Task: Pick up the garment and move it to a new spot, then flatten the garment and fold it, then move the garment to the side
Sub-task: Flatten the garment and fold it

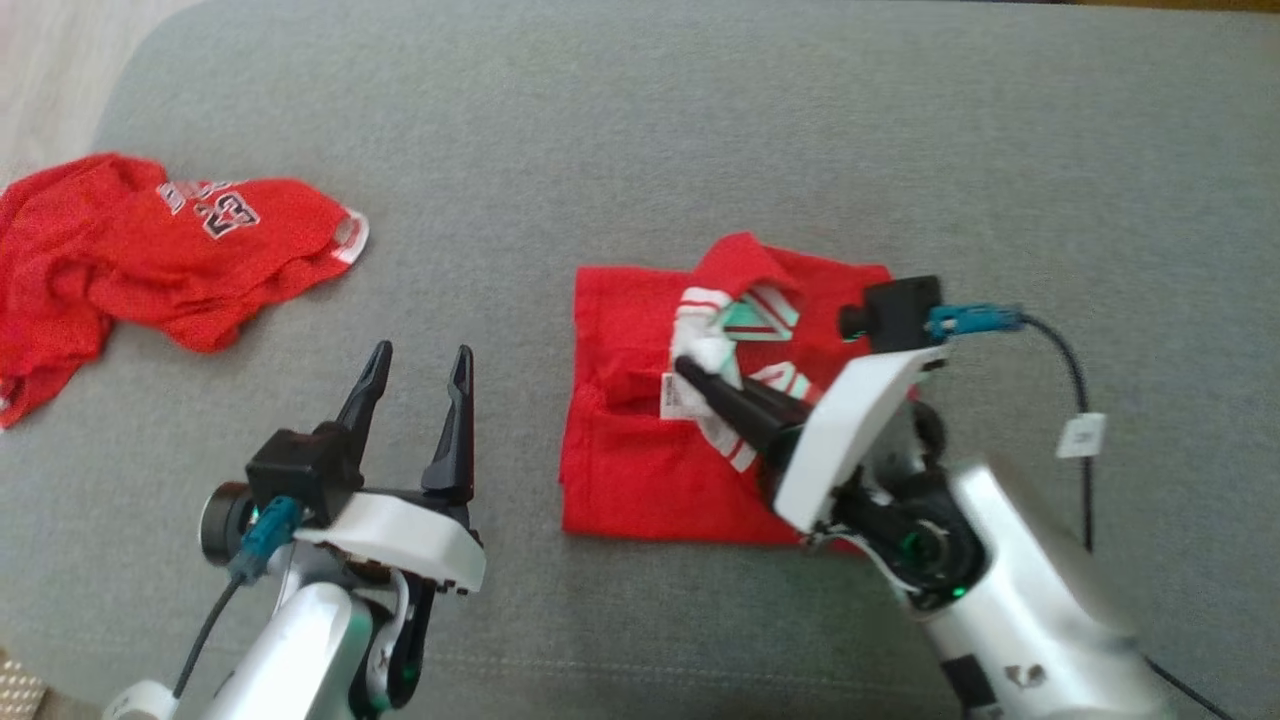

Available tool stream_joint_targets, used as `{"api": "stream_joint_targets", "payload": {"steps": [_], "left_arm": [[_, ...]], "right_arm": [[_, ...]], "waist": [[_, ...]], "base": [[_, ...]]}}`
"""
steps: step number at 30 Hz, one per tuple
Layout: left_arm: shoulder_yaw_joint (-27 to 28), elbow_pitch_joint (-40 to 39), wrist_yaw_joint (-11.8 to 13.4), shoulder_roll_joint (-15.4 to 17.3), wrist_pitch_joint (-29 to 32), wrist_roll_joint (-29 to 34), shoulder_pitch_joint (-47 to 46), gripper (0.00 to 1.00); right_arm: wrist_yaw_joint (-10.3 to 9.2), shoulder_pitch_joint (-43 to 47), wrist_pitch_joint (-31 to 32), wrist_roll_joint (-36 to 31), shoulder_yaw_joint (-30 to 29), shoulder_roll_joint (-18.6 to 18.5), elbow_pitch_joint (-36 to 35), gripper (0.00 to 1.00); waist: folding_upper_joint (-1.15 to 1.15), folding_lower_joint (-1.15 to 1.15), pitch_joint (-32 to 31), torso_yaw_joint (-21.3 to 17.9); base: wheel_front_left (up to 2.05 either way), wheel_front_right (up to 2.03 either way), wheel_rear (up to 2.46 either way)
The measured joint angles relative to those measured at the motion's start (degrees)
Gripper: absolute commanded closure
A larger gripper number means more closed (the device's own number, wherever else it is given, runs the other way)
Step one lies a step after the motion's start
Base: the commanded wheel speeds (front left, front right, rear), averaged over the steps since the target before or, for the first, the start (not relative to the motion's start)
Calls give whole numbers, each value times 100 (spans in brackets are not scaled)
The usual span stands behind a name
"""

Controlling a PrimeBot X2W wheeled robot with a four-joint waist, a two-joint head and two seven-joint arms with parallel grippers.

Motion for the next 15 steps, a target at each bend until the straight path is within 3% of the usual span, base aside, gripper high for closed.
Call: {"api": "stream_joint_targets", "payload": {"steps": [9, 10, 11, 12, 15], "left_arm": [[-35, 73, -51, -152, -1, 0, -193, 0], [-32, 83, -51, -152, -1, 0, -210, 0], [-25, 87, -52, -153, -1, 1, -219, 0], [-20, 89, -53, -153, -2, 1, -219, 0], [9, 115, -93, -154, -2, 8, -219, 0]], "right_arm": [[0, -609, -958, 457, 973, -1, 1002, 100], [0, -662, -1053, 510, 1033, -1, 1090, 89], [0, -715, -1134, 534, 1089, -3, 1166, 12], [0, -756, -1223, 573, 1134, -3, 1212, 0], [0, -876, -1505, 656, 1296, -2, 1241, 0]], "waist": [[0, 0, 255, 217], [0, 0, 276, 223], [0, 0, 292, 223], [0, 0, 304, 215], [0, 0, 319, 163]], "base": [[0, 0, 0], [0, 0, 0], [0, 0, 0], [0, 0, 0], [0, 0, 0]]}}
